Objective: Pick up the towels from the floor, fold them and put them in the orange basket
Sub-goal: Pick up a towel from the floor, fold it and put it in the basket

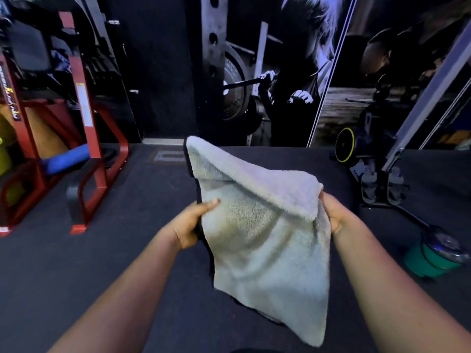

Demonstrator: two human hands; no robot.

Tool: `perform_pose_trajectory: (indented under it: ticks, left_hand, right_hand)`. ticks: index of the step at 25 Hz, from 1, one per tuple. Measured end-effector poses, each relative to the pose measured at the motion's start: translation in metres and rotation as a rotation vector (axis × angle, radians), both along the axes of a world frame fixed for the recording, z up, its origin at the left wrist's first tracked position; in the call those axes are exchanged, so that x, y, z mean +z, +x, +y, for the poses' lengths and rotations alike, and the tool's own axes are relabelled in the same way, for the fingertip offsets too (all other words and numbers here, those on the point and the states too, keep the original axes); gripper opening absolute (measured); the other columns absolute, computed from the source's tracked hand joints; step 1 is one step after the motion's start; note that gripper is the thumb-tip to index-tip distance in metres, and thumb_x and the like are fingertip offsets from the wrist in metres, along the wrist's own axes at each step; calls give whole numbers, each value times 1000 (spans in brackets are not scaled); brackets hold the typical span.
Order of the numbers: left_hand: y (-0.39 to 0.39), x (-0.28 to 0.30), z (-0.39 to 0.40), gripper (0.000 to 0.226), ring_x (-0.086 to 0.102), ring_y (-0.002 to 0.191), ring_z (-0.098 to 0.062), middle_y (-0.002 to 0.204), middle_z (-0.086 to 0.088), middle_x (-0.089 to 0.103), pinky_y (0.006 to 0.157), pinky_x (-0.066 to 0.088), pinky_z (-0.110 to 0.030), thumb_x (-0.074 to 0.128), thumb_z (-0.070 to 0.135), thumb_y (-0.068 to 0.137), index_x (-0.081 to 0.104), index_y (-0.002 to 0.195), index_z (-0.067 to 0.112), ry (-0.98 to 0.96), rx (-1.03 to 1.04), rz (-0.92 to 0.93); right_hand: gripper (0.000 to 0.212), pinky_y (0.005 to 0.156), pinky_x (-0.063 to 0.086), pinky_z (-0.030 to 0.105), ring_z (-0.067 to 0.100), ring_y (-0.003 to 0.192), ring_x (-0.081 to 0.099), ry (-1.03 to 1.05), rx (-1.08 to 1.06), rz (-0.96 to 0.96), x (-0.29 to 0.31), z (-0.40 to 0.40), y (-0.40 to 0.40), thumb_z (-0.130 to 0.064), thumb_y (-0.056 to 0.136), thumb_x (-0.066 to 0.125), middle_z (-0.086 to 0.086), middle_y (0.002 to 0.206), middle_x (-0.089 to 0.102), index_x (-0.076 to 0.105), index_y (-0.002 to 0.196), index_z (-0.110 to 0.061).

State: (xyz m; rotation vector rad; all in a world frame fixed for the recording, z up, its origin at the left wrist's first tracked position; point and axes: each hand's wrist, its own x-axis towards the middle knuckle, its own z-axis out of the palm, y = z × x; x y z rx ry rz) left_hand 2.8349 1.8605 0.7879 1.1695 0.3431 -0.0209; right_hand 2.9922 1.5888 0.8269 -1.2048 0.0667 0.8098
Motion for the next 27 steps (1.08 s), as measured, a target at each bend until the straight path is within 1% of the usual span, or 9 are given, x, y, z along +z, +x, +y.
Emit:
perform_pose_trajectory:
  ticks: [3,5,7,12,16,18,21,23,27]
  left_hand:
    - [3,-28,-26,46,69,112,-33,120,-18,72,91,57,-41,79,23,83,69,122,3,97,-13,54]
    - [18,-29,-31,35,72,105,-33,117,-19,73,89,56,-41,69,23,92,70,121,4,47,82,131]
    - [29,-27,-34,30,74,93,-30,108,-18,76,82,58,-39,65,28,93,72,113,6,-31,120,214]
    - [29,-50,-27,41,69,112,-39,118,-19,72,94,58,-50,79,14,87,64,124,6,229,-1,60]
    - [32,-69,-29,47,74,101,-29,107,-8,77,91,59,-52,87,34,75,69,112,11,564,85,140]
    - [40,-70,-41,36,75,94,-25,103,-6,78,88,61,-48,87,31,79,69,105,13,591,242,142]
    - [50,-73,-52,50,70,104,-25,115,-5,71,94,58,-45,84,38,81,61,117,11,587,396,206]
    - [53,-78,-53,64,61,119,-22,134,-2,57,106,50,-43,80,40,85,48,134,15,499,462,221]
    - [53,-79,-52,68,57,125,-16,138,-1,55,110,47,-39,80,43,82,48,137,20,413,454,95]
  right_hand:
    - [37,65,60,32,21,74,72,-50,-94,61,-19,-13,10,-35,103,51,9,80,74,71,98,-4]
    - [62,85,59,39,28,98,73,-118,-33,82,-37,-33,9,-61,99,49,14,105,76,72,119,-8]
    - [82,94,56,43,31,110,69,-277,136,71,-55,-49,-3,-85,87,38,13,113,76,76,116,-18]
    - [22,81,57,40,27,88,73,-297,-10,-103,-104,-60,-12,-9,88,75,14,95,76,69,108,-4]
    - [9,70,49,33,24,81,65,-748,-83,-427,-129,-71,10,-17,84,71,4,85,69,63,84,-13]
    - [16,70,44,32,23,84,61,-849,-151,-517,-132,-71,13,-25,90,66,4,93,66,57,94,-12]
    - [24,68,45,28,13,84,59,-394,-267,-234,-131,-73,19,-18,96,65,8,103,62,51,115,-10]
    - [44,83,50,29,9,99,61,-137,-193,-135,-138,-79,21,-17,93,72,2,118,62,45,129,-21]
    - [86,109,41,27,2,129,48,-461,160,-629,-157,-90,19,-7,79,85,-16,140,50,41,148,-33]
